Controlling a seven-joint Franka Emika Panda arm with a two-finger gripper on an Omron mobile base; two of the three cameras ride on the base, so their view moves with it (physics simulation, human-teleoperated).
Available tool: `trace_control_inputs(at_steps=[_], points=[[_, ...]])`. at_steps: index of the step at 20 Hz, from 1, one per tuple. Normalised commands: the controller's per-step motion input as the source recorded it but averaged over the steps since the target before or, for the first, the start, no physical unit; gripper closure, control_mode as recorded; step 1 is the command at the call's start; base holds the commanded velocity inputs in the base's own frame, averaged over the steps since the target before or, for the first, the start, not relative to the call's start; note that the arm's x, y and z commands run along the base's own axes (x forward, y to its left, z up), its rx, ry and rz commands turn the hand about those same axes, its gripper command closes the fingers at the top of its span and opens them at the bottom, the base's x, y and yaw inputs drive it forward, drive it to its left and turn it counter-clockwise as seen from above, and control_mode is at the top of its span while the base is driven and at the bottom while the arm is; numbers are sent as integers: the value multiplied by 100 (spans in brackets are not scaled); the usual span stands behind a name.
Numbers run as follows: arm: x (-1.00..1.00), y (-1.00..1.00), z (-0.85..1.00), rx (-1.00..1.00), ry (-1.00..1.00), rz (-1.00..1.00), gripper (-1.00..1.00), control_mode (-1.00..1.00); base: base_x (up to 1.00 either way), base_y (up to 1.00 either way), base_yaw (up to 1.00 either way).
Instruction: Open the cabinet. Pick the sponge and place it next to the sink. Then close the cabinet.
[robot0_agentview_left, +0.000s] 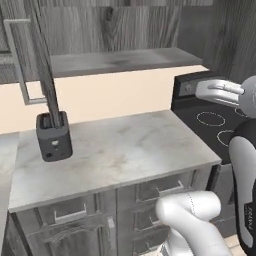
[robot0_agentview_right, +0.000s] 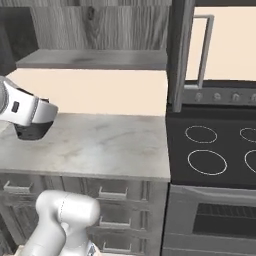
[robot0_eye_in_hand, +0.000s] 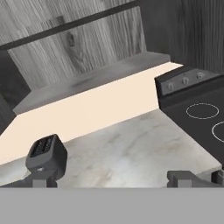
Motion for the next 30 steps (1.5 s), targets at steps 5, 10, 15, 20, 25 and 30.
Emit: trace_control_inputs(at_steps=[5,10,15,20,25,30], points=[[0,0,0,0,0,0,-100,100,19,42,-22],[0,0,0,0,0,0,-100,100,50,27,3],[0,0,0,0,0,0,-100,100,55,-15,17],[0,0,0,0,0,0,-100,100,22,-33,29],[0,0,0,0,0,0,-100,100,0,-44,21],[0,0,0,0,0,0,-100,100,37,-6,-14]])
